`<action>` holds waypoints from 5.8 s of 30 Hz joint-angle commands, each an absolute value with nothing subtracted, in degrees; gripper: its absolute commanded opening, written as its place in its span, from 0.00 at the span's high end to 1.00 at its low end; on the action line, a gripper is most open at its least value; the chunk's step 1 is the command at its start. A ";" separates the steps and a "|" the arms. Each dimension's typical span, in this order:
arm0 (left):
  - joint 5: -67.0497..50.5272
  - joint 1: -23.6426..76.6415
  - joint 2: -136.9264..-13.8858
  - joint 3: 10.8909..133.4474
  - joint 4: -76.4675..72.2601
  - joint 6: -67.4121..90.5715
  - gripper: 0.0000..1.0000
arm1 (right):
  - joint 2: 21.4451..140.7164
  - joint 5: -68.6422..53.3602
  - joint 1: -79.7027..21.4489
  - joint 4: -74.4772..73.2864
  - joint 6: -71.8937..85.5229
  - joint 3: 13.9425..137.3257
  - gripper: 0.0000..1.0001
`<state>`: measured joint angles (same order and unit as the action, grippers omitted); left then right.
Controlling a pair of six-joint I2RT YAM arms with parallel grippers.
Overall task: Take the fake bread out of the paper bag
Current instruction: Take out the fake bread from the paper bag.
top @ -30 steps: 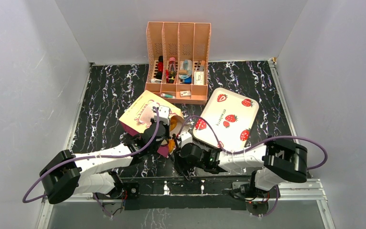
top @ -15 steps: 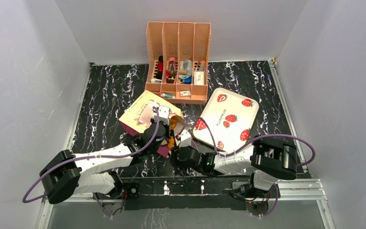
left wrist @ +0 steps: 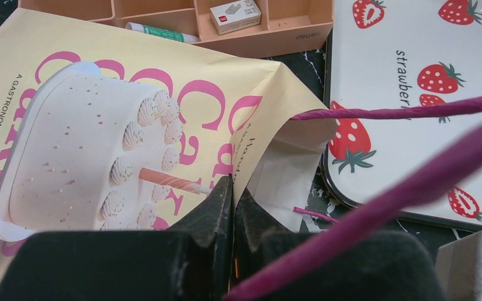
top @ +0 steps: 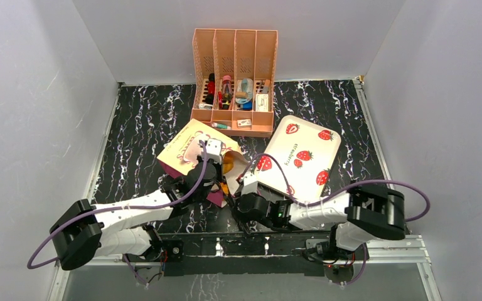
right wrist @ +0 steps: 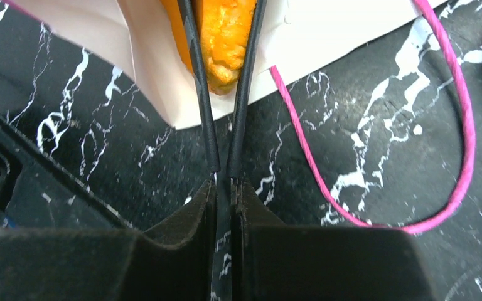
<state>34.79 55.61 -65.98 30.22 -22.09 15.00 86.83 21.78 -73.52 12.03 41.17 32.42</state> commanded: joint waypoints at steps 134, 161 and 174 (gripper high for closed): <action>45.68 34.45 -49.16 46.17 8.03 36.50 1.00 | 67.03 14.44 -66.18 -22.67 25.69 69.40 1.00; 48.07 34.28 -48.12 49.49 9.58 34.83 1.00 | 59.38 18.54 -66.18 -26.80 24.52 74.86 1.00; 48.78 34.15 -48.68 49.18 9.22 34.31 1.00 | 56.45 22.86 -66.18 -26.49 25.22 74.28 1.00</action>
<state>46.98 34.59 -48.97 48.01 10.52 34.92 60.03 19.03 -66.30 -30.50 25.41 71.79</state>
